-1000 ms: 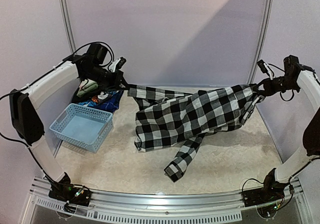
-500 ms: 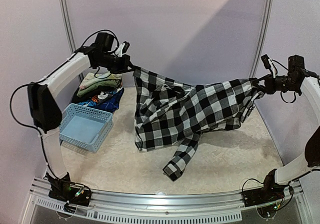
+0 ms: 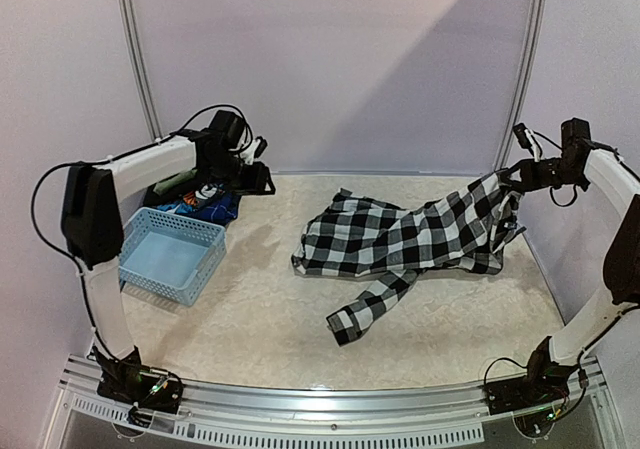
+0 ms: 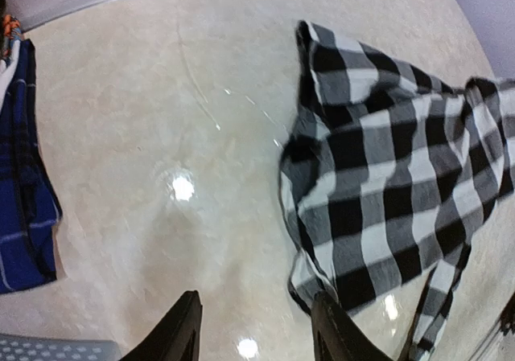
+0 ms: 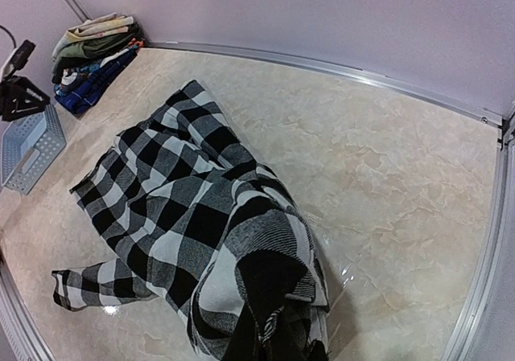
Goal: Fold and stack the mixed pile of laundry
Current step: Flatten out the crumpled shirt at the center of the board.
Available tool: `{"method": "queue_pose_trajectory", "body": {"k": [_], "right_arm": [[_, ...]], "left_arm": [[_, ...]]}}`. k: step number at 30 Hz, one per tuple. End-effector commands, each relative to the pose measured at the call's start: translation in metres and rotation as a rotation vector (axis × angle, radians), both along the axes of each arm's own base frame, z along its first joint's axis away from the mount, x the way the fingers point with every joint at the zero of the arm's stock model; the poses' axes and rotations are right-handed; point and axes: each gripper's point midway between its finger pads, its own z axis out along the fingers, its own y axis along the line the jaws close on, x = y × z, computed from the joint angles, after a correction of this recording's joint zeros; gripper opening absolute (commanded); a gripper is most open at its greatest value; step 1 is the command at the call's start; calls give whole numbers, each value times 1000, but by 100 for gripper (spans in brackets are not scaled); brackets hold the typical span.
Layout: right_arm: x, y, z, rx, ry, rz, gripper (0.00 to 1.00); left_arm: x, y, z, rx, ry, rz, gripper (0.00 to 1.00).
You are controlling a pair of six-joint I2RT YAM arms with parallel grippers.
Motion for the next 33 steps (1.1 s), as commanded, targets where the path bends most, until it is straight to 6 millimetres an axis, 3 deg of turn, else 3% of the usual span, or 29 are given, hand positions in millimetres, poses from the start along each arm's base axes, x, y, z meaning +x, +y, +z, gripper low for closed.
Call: {"method": "queue_pose_trajectory", "body": {"k": [1, 5, 11, 14, 17, 20, 26, 28, 31, 33], "right_arm": [[-2, -4, -13, -10, 41, -19, 1], [-1, -8, -26, -25, 87, -39, 2], [-8, -23, -53, -86, 221, -105, 7], [-19, -29, -80, -118, 351, -118, 22], [-31, -28, -107, -118, 460, -92, 46], [-39, -27, -123, -121, 502, -83, 56], [-39, -42, -139, -193, 536, -145, 56], [-39, -48, -140, -216, 546, -173, 50], [-38, -54, -138, -237, 547, -198, 34], [-39, -52, -136, -232, 544, -195, 30]], "left_arm": [[-54, -17, 5, 35, -26, -165, 47], [-86, -39, -25, -37, 78, -254, 49], [-96, -77, -62, -57, 182, -301, 53], [-99, -91, -75, -32, 194, -323, 58], [-100, -90, -87, 11, 205, -308, 59], [-101, -88, -94, 29, 213, -297, 59], [-98, -91, -103, 11, 220, -282, 57], [-96, -90, -108, 22, 225, -271, 55], [-93, -87, -115, 45, 229, -253, 49], [-93, -87, -117, 40, 234, -249, 46]]}}
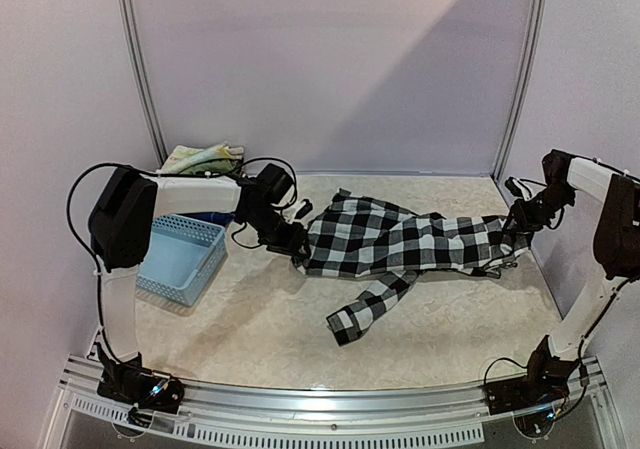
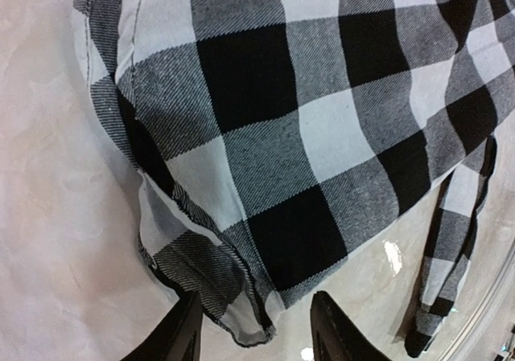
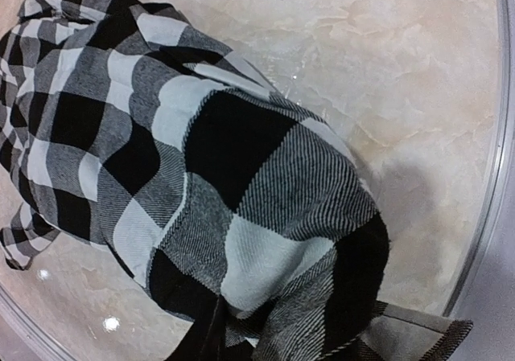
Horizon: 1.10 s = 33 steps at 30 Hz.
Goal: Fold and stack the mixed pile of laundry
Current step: Flatten out the crumpled shirt at the center of the board.
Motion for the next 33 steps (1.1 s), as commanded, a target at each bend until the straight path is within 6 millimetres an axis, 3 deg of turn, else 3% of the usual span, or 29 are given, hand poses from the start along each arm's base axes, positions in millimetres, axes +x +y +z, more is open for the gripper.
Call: {"method": "queue_pose_trajectory", "body": {"k": [1, 3, 9, 14, 18, 23, 27, 29, 33], "right_arm": [[-4, -5, -3, -23, 31, -24, 29], [-8, -2, -1, -7, 38, -20, 32], [-25, -9, 22, -85, 8, -18, 59], [-45, -31, 36, -151, 2, -69, 66], [-58, -31, 20, -103, 46, -51, 66], [-56, -26, 11, -72, 37, -38, 67], [-53, -25, -6, -30, 103, -52, 65], [-46, -24, -8, -12, 93, -65, 53], [-26, -28, 21, -16, 7, -89, 32]], "left_arm": [[7, -3, -7, 3, -3, 20, 45], [4, -6, -6, -18, 17, 20, 44], [-6, -8, 0, -38, 35, 19, 58], [-8, -3, -15, 3, 51, 25, 50], [-7, -7, -22, -9, 61, 32, 37], [-7, -9, -14, -31, 51, 32, 5], [-3, -5, 20, -56, -27, 32, 0], [-2, 0, 42, -76, -68, 43, 0], [-3, 19, 86, -98, -154, 85, 0]]}}
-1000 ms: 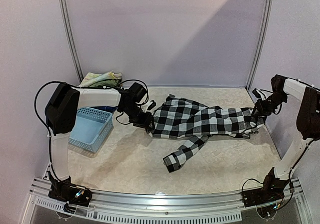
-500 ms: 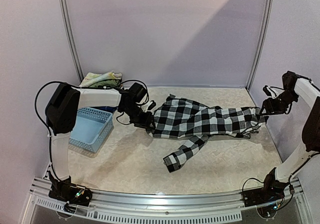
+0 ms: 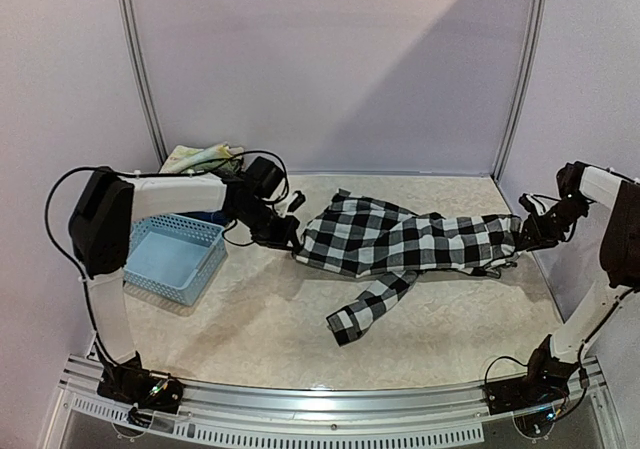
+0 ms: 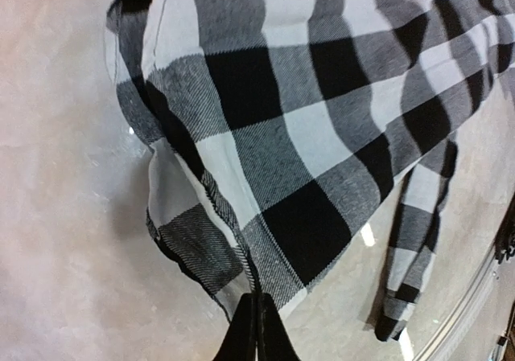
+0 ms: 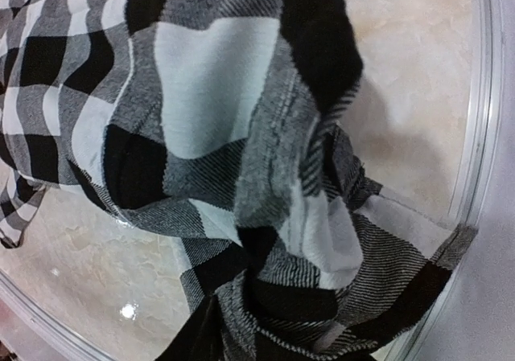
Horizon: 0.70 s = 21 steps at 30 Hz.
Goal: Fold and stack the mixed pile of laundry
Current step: Flatten out the crumpled shirt at the center of the board.
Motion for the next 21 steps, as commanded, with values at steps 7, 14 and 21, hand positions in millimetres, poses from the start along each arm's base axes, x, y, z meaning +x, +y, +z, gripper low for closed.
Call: {"method": "queue_pose_trajectory", "body": {"k": [7, 14, 21], "right_arm": [[44, 11, 120, 42, -334, 62, 12], [9, 29, 159, 28, -366, 204, 11], [-84, 16, 66, -54, 109, 350, 21]], "left_arm": [[-14, 63, 149, -88, -308, 130, 0], [-68, 110, 197, -79, -343, 187, 0], [-159, 121, 120, -108, 28, 189, 0]]}}
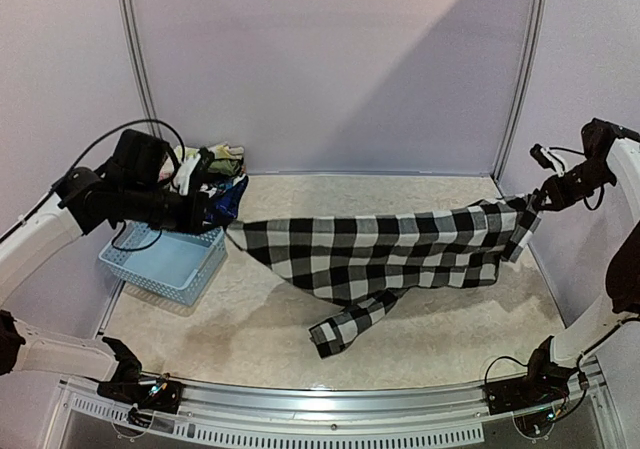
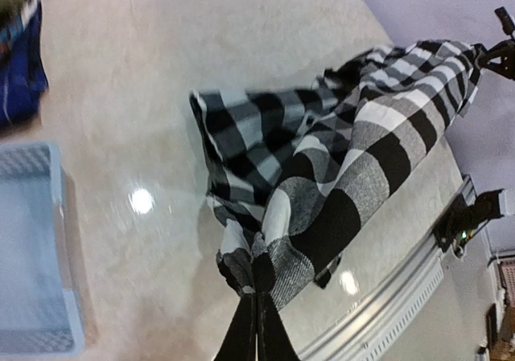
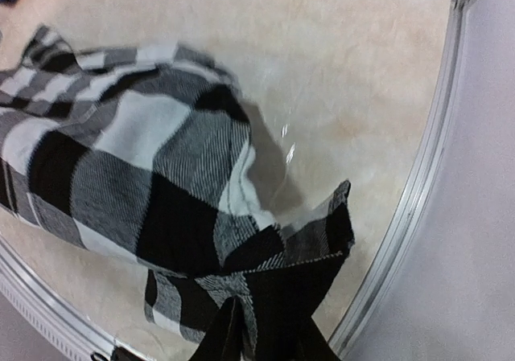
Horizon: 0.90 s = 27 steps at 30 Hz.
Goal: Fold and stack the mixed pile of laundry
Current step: Flatten out the crumpled shirt at the center of the board.
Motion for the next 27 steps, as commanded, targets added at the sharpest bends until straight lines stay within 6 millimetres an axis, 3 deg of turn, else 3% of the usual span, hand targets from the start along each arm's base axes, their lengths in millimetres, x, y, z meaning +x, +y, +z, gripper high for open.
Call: {"method": "queue_pose_trajectory", "body": {"k": [1, 3, 5, 7, 9, 11, 13, 18, 19, 22, 27], "right_arm": [[-100, -4, -83, -87, 497, 117, 23], [-127, -15, -111, -152, 633, 124, 31], [-136, -20, -121, -181, 686, 129, 39], [-122, -20, -114, -170, 644, 106, 44], [-98, -16, -94, -122, 564, 83, 49], [-72, -11, -76, -68, 474, 63, 54], [-48, -7, -71, -16, 402, 52, 58], [-15, 0, -99, 93, 400, 49, 61], [-10, 6, -107, 136, 417, 63, 64], [4, 26, -118, 227, 406, 120, 66], [19, 69, -141, 298, 424, 221, 67]], "left_arm": [[-70, 11, -86, 36, 385, -12, 0], [-87, 15, -99, 65, 453, -35, 3], [-84, 20, -97, 124, 439, -44, 23], [-61, 21, -80, 186, 357, -41, 42], [-35, 14, -70, 229, 296, -41, 51], [-8, 0, -68, 245, 266, -48, 53], [23, -19, -74, 242, 238, -49, 53], [87, -51, -117, 261, 263, -39, 54], [95, -55, -133, 273, 290, -50, 54], [116, -63, -154, 248, 295, -50, 56], [124, -67, -190, 167, 413, -51, 57]]}}
